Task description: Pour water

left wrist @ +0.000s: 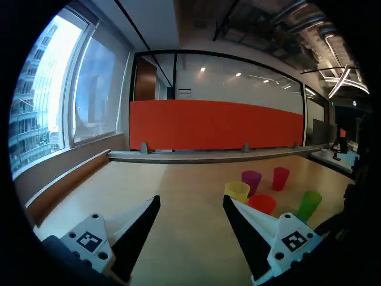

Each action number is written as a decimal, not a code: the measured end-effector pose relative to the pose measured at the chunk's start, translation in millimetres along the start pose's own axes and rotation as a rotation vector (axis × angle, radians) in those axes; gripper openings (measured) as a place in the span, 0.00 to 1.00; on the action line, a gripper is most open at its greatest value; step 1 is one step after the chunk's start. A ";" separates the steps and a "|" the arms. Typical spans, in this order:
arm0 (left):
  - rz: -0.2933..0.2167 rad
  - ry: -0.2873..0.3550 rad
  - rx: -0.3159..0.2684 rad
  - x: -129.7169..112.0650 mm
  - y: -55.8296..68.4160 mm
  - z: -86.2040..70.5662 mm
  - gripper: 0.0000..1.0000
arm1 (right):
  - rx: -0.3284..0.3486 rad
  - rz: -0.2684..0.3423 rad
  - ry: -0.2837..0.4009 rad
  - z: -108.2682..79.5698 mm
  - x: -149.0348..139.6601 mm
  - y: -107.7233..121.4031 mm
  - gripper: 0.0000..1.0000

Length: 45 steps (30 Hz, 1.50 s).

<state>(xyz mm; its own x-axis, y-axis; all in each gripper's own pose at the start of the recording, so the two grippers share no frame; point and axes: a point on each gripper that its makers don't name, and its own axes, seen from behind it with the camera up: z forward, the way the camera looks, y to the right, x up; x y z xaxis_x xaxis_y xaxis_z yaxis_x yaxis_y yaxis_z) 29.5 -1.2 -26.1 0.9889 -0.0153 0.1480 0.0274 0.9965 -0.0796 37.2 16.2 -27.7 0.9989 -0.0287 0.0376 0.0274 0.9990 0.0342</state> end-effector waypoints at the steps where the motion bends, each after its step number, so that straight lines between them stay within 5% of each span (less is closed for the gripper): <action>1: -0.001 0.008 0.001 1.2 0.2 0.8 0.98 | -0.005 -0.003 0.008 0.1 1.3 -0.7 1.00; 14: -0.036 0.106 0.041 21.1 2.2 9.2 0.98 | -0.039 0.003 0.051 6.1 7.1 -8.2 1.00; 23: 0.005 0.172 0.117 32.9 -7.5 12.3 0.98 | -0.065 -0.010 0.065 8.8 10.2 -8.9 1.00; 36: 0.037 0.201 0.168 22.6 -15.6 14.9 0.98 | -0.050 0.007 0.060 9.3 11.8 -27.5 1.00; 45: 0.062 0.203 0.161 11.6 -7.0 20.0 0.98 | -0.055 0.005 0.069 11.6 21.6 -29.7 1.00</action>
<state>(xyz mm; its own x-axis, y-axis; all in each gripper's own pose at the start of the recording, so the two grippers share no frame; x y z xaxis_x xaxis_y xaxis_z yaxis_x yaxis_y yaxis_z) 37.9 -6.7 -4.1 0.9974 0.0465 -0.0542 -0.0422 0.9960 0.0782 57.6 -14.5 -16.3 0.9992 -0.0236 -0.0311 0.0230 0.9995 -0.0212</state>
